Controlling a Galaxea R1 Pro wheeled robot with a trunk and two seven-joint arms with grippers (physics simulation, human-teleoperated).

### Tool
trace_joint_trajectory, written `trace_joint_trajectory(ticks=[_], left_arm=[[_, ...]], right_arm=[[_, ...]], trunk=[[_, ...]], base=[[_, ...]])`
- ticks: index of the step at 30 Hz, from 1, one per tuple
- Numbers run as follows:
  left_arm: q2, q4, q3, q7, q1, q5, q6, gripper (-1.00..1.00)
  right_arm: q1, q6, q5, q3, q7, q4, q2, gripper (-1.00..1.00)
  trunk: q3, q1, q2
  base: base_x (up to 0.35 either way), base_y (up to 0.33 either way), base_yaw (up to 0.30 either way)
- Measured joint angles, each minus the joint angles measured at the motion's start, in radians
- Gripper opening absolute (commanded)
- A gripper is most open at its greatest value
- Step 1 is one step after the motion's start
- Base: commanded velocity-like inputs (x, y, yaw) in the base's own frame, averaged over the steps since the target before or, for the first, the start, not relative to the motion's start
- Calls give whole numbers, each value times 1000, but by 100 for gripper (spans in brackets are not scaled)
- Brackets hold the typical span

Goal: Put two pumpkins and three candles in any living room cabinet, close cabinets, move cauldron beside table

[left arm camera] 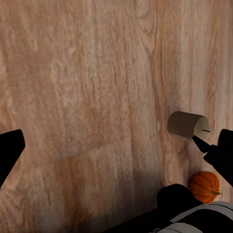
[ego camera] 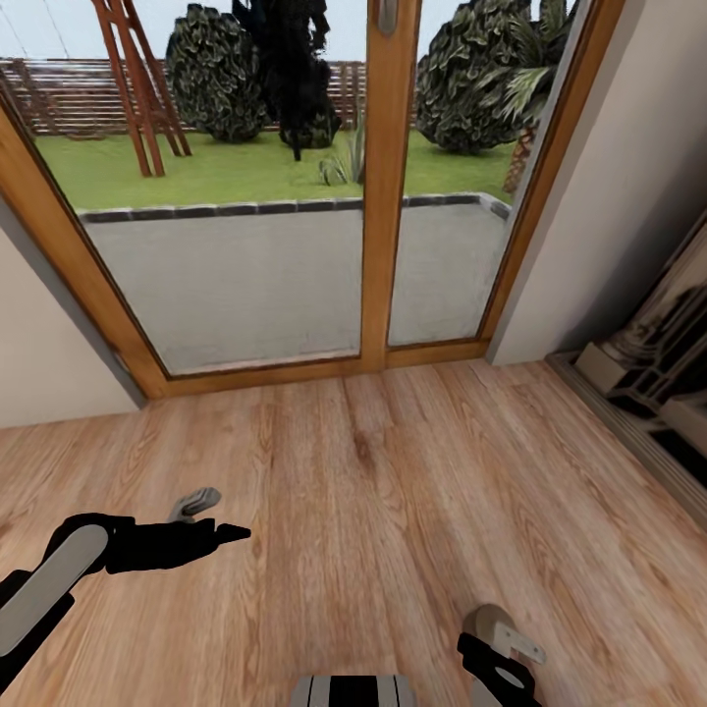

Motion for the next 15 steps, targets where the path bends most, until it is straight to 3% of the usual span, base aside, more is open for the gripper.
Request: trace_joint_trajectory(ticks=[5,15], left_arm=[[0,0,0,0,0,0,0,100],[0,0,-1,0,0,0,0,100]], right_arm=[[0,0,0,0,0,0,0,100],[0,0,0,0,0,0,0,100]], trunk=[[0,0,0],[0,0,0]], base=[[142,-4,0],[113,-103,0]])
